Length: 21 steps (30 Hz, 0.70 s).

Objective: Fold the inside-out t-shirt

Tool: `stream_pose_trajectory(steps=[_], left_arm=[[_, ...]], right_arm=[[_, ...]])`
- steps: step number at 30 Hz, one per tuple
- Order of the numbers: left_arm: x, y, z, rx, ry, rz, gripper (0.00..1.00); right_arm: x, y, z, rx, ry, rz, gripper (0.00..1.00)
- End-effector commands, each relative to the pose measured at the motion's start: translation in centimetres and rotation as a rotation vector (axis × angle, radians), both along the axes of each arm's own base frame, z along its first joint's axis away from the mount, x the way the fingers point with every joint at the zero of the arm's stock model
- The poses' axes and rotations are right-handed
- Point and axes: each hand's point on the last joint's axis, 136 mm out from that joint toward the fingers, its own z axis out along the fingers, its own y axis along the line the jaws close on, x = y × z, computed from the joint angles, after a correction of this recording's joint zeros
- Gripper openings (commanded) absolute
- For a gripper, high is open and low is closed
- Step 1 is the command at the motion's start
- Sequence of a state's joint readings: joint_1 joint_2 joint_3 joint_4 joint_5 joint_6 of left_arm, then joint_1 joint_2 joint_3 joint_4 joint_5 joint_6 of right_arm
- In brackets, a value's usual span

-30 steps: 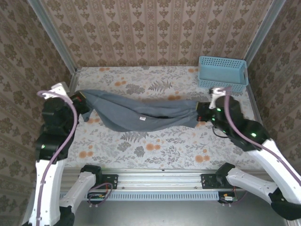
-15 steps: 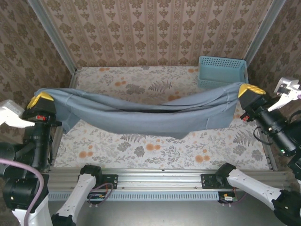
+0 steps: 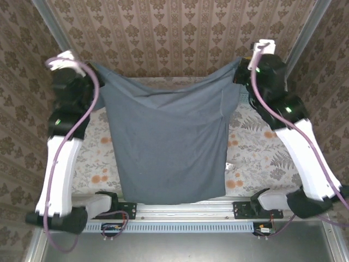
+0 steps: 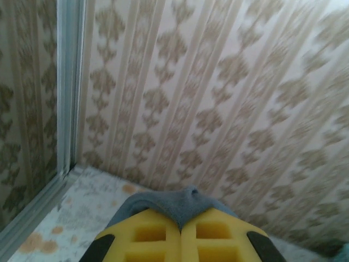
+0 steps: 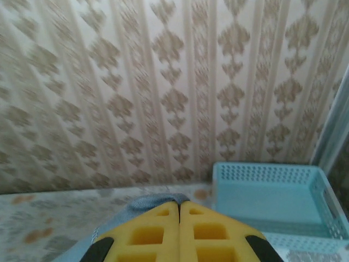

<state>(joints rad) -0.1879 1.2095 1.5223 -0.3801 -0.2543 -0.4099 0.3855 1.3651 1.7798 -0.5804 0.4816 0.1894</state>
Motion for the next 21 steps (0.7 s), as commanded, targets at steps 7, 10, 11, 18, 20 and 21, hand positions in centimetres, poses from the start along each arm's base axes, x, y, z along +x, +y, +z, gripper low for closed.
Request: stream_pose_trajectory(steps=[7,10,11,18,20,21], left_arm=[[13.5,4.1,-21.3,-0.065,0.404,0.185,0.0],[17.9,4.3,-26.2,-0.109,0.481,0.157,0.0],[19.3,4.3,-26.9,-0.125,0.493,0.145,0.0],[25.9,3.0,-31.0,-0.136,0.6,0.071,0.39],[26.5,3.3,-31.1,-0.125,0.625,0.082,0.49],[26.6,3.6,-30.9,-0.119,0.634,0.089,0.54]], right_arm=[[15.7,0.2,-19.6,0.15,0.327,-0.045,0.0],[19.8,-0.1,-24.3,0.154,0.401,-0.078,0.0],[20.9,-0.3,-25.2,0.16,0.413,-0.088,0.0],[27.1,-2.1,-28.1,0.21,0.431,-0.124,0.42],[27.8,-2.5,-27.7,0.213,0.415,-0.127,0.57],[27.9,-2.8,-27.3,0.212,0.41,-0.124,0.65]])
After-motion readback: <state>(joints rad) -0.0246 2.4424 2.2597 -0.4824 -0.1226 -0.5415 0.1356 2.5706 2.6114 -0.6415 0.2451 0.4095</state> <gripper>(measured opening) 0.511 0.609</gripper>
